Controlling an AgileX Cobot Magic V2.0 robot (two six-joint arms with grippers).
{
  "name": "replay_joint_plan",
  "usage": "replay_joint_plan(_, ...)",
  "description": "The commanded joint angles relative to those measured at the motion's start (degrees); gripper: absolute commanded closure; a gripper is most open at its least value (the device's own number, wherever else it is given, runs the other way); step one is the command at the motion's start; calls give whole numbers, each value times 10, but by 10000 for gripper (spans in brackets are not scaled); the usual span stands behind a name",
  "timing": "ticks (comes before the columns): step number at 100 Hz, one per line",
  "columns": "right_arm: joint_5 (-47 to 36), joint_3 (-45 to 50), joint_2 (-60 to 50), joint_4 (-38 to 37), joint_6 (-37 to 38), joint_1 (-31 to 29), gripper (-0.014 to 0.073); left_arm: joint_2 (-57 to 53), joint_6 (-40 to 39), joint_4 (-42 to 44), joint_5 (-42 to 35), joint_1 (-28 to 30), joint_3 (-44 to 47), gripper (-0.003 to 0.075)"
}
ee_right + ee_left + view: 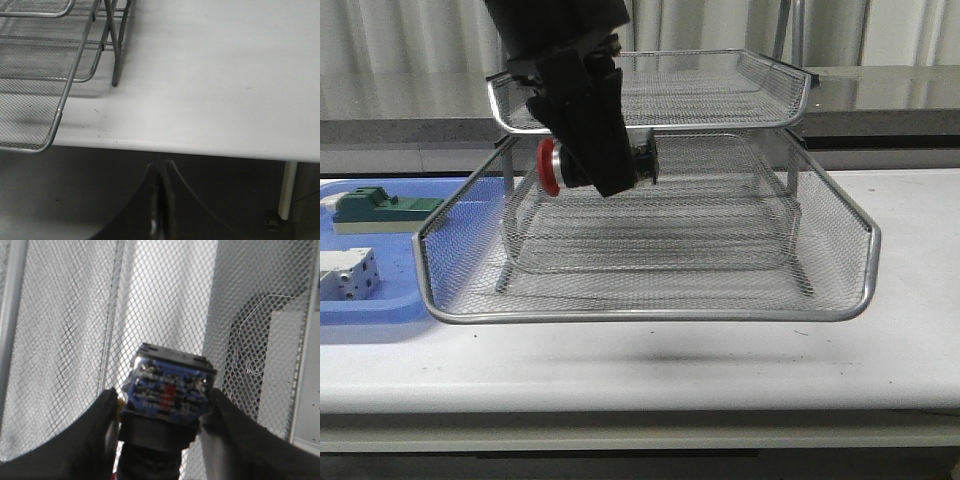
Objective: Place button on rack with both arms
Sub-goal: 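Carry the red push button into the pulled-out middle tier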
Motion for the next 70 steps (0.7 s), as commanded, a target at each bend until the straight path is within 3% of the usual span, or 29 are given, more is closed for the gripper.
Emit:
replay_joint_plan(1, -36, -18, 3, -13, -1, 0, 703, -23, -5, -18, -19, -4, -16, 740)
replay_joint_plan(13, -36, -18, 3, -13, -1, 0, 703, -17, -2, -18, -18, -4, -16, 726)
replay_joint_plan(20, -36, -18, 3, -13, -1, 0, 703, -12, -2, -18, -15, -4, -16, 667)
replay_joint_plan(46, -36, -18, 3, -13, -1, 0, 703, -10, -2, -18, -19, -4, -16, 213)
replay_joint_plan(53, -36, -18, 3, -13, -1, 0, 703, -10, -2, -18, -23, -4, -16, 174)
replay_joint_plan(70, -36, -18, 3, -13, -1, 0, 703, -10, -2, -18, -18, -4, -17, 174)
